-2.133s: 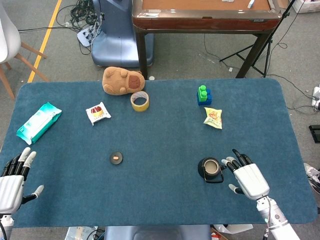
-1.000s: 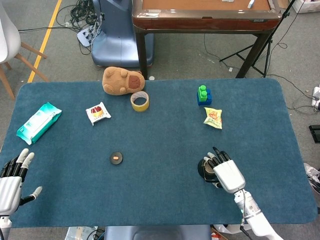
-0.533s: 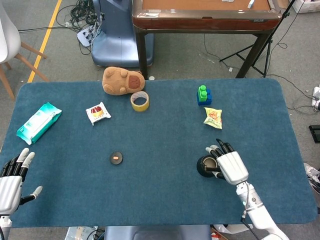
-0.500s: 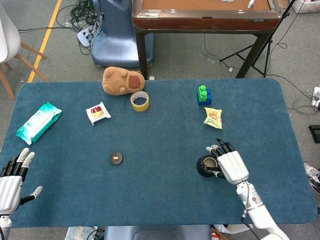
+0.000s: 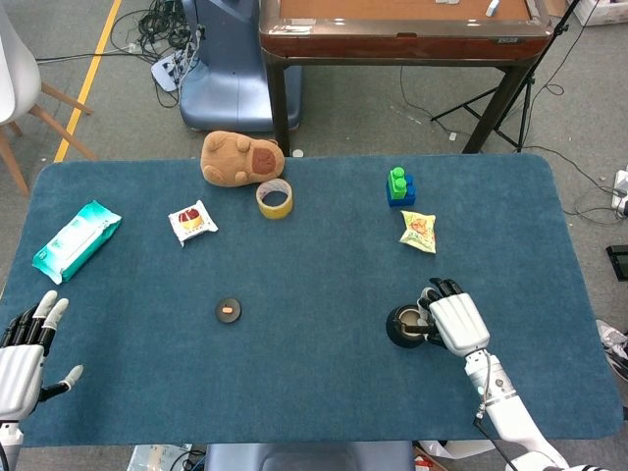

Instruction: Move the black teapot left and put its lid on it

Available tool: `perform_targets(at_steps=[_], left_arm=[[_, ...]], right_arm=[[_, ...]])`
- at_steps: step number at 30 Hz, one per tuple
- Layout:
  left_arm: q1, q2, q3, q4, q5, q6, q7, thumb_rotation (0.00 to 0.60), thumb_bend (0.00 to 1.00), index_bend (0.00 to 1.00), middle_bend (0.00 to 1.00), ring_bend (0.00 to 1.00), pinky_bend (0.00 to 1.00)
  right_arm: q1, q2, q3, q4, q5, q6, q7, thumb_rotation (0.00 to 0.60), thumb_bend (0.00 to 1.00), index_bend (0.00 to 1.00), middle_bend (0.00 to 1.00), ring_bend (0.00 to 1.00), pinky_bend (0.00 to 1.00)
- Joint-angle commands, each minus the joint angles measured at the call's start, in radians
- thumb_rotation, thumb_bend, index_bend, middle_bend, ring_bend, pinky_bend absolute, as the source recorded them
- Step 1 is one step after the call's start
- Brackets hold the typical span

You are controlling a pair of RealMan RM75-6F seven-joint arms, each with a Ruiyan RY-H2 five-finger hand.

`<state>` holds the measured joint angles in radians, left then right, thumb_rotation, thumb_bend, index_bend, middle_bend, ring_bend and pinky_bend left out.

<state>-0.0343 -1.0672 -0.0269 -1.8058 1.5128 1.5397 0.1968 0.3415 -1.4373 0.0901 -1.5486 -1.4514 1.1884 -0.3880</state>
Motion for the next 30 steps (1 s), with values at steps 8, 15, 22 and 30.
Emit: perform_targets(at_steps=[8,15,22,30], left_arm=[[0.000,0.002,-0.001,0.002,-0.002,-0.001,-0.002,0.600,0.20,0.02,0.00,0.00,0.06],[0.001,0.001,0.002,0.002,-0.001,-0.002,0.000,0.600,0.20,0.03,0.00,0.00,0.06],[0.001,0.008,0.003,-0.010,-0.002,-0.004,0.013,0.600,0.20,0.03,0.00,0.00,0.06],[-0.002,0.015,0.008,-0.032,0.025,0.000,0.030,0.600,0.20,0.02,0.00,0.00,0.06]], right_arm=[[0.029,0.024,0.018,-0.029,-0.014,0.007,0.031,0.600,0.51,0.66,0.40,0.19,0.21],[0.076,0.047,0.070,-0.082,0.015,-0.017,0.050,0.600,0.51,0.66,0.40,0.19,0.21],[0.145,0.028,0.128,-0.104,0.062,-0.059,0.033,0.600,0.51,0.66,0.40,0.19,0.21],[0.237,-0.024,0.189,-0.081,0.158,-0.126,0.019,0.600,0.51,0.66,0.40,0.19,0.21]])
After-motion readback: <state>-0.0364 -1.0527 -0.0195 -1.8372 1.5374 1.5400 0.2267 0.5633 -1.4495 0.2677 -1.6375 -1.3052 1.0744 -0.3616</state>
